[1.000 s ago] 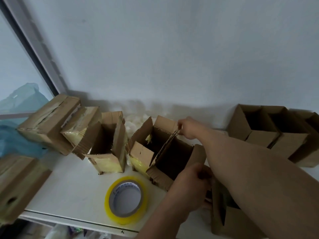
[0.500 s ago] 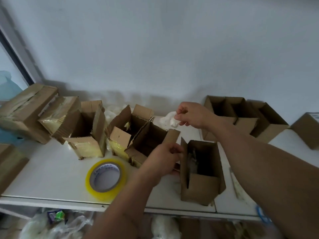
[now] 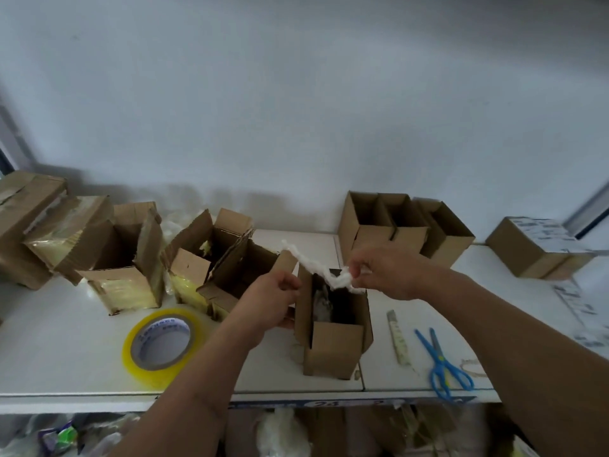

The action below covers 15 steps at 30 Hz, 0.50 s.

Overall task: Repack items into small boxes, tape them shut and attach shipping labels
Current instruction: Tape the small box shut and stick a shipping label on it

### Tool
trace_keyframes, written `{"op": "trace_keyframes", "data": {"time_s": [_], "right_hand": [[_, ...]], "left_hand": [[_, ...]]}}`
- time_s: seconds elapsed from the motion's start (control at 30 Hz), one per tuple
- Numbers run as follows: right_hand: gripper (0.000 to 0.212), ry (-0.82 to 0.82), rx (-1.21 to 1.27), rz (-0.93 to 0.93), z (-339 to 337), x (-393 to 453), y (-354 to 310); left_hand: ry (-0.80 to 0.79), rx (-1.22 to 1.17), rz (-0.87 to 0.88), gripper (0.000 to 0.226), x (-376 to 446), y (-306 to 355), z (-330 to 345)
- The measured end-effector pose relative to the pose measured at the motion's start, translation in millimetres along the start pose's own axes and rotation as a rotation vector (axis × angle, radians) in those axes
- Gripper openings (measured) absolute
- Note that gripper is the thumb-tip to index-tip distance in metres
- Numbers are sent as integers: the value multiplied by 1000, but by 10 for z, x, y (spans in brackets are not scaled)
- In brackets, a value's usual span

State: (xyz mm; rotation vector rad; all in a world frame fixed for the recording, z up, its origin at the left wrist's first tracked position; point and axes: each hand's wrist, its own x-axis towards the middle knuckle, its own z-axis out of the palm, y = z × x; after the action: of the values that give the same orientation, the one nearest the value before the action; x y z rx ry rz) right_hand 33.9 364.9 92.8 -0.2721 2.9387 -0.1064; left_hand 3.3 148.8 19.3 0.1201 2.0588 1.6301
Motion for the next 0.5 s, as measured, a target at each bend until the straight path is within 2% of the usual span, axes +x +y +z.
{"op": "trace_keyframes", "data": {"time_s": [0.07,0.17,0.2,0.37,0.5], "right_hand": [[11,-3,-78,-35,10,-10,-13],[48,-6,-17,-47,17,15,-33],[54,2,34,-43,5,29,-30],[46,55,179,-35,-27,86,-7],[40,88,324,-23,-41,94,-42]], "left_hand": [[8,18,5,12,2,-3,8],[17,31,20,12,-1,4,15],[19,35,24,12,-2,7,12],[6,114,74,18,4,23,22],[49,108,182,50,0,68,33]]}}
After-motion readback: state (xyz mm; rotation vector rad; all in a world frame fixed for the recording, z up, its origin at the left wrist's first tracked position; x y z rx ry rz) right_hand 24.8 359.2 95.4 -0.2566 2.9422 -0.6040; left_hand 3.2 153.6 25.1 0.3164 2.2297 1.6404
